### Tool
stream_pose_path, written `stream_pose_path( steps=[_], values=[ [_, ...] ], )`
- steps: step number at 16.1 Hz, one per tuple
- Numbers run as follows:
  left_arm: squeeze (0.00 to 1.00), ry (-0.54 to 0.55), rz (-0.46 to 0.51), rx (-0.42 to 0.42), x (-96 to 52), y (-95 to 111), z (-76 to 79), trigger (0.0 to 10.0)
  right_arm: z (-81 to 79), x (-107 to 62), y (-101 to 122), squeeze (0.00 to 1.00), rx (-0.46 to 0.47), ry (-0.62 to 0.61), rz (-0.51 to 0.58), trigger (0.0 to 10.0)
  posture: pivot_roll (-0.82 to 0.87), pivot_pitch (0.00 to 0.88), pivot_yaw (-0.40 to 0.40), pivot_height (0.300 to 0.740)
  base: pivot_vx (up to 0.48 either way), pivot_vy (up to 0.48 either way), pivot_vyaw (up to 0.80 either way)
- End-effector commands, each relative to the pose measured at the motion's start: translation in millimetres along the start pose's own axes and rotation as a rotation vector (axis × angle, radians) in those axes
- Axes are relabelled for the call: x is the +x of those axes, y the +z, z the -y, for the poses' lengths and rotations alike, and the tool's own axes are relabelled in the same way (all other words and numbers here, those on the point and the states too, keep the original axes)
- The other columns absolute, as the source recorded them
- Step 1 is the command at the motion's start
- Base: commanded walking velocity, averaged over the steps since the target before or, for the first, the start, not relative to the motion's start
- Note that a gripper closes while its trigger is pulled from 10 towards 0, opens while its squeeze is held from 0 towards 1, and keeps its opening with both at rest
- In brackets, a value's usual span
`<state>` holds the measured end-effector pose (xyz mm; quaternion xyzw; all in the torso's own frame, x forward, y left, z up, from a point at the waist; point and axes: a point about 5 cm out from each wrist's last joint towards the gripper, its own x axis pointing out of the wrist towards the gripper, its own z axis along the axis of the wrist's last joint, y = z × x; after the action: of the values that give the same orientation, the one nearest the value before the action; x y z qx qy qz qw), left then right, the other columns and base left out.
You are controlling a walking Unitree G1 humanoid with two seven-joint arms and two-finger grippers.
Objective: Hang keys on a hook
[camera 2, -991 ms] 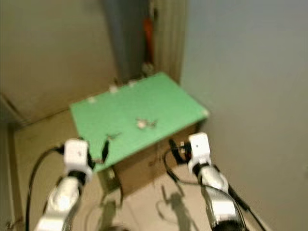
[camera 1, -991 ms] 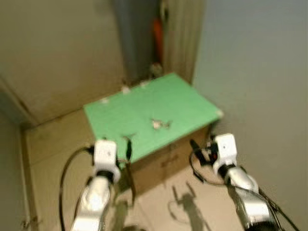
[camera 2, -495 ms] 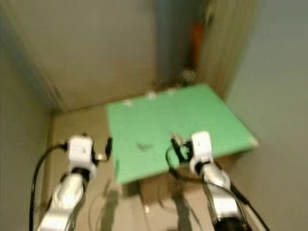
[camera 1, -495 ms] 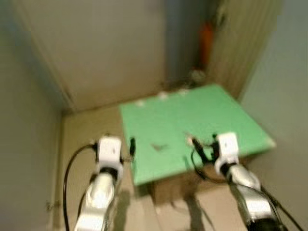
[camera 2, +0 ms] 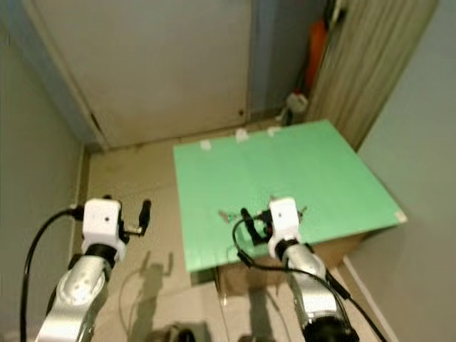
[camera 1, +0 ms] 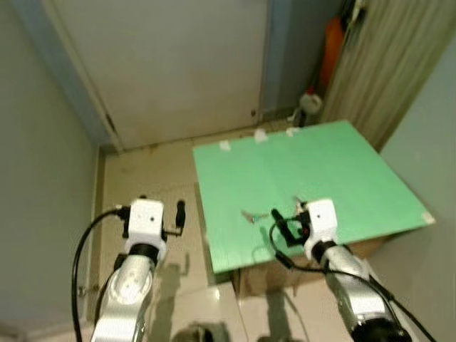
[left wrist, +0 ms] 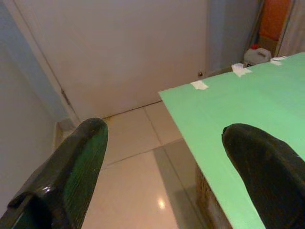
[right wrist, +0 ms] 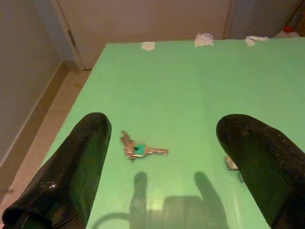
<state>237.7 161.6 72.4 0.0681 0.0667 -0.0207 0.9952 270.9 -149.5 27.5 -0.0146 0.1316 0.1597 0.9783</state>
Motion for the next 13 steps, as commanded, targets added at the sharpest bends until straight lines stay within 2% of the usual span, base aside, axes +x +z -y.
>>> stream_pose_path(
  steps=[1, 9, 12, 13],
  values=[
    [0.00, 0.001, 0.002, 0.014, -3.4, 1.3, -5.1, 10.0, -4.4, 6.0, 7.5, 0.00, -0.014, 0.019, 0.026, 10.0, -0.01, 0.111, 0.048, 0.740, 0.000, 0.000, 0.00],
    [0.00, -0.082, 0.010, 0.029, -7.1, 4.6, 5.0, 10.0, -20.2, 11.1, -0.7, 0.00, 0.003, 0.052, 0.008, 10.0, 0.00, 0.120, 0.053, 0.740, 0.480, 0.000, 0.00],
    [0.00, -0.082, 0.024, 0.020, -7.2, 7.7, 5.5, 10.0, -23.6, 10.9, -4.6, 0.00, 0.002, 0.054, -0.006, 10.0, 0.01, 0.127, 0.061, 0.740, 0.480, 0.000, 0.00],
    [0.00, -0.078, 0.030, 0.010, -6.6, 9.6, 5.3, 10.0, -22.4, 9.6, -8.3, 0.00, 0.002, 0.049, -0.023, 10.0, 0.01, 0.129, 0.063, 0.740, 0.000, 0.000, 0.00]
  ],
)
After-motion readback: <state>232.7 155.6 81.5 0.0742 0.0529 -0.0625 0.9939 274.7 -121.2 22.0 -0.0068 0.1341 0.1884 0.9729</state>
